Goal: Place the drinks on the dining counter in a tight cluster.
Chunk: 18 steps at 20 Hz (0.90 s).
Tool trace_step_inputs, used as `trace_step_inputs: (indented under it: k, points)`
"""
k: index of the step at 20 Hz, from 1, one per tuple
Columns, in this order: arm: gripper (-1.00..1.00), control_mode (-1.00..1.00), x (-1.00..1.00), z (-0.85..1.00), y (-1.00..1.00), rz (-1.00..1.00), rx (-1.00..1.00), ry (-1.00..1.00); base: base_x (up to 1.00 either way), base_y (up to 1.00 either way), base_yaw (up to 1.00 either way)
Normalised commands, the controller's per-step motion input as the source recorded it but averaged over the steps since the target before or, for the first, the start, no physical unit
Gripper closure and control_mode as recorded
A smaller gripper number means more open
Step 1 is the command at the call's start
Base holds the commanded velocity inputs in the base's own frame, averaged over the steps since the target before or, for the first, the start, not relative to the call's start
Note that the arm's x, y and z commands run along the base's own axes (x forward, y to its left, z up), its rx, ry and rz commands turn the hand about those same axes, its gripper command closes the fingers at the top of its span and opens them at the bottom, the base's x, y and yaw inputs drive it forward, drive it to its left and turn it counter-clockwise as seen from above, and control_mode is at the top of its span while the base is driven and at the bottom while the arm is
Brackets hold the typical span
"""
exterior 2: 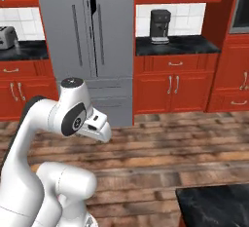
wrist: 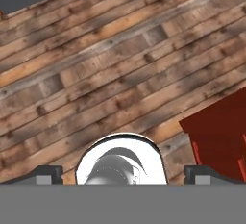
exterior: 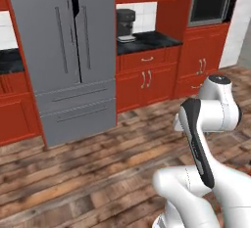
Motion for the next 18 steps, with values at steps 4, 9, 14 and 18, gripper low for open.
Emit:
trace_step_inputs:
  k: [4,9,14,18]
  points:
    - [-1.00,1.00,0.00,0.00,0.00,0.00,0.00,0.00,0.63,0.25,0.33]
    - [-1.00,1.00,0.00,0.00,0.00,0.00,0.00,0.00,0.84,0.42,0.05]
    - [-1.00,1.00,0.00,0.00,0.00,0.00,0.00,0.00,0.80,0.57,0.00]
    - [-1.00,1.00,0.00,0.00,0.00,0.00,0.00,0.00,0.72,0.67,0.00]
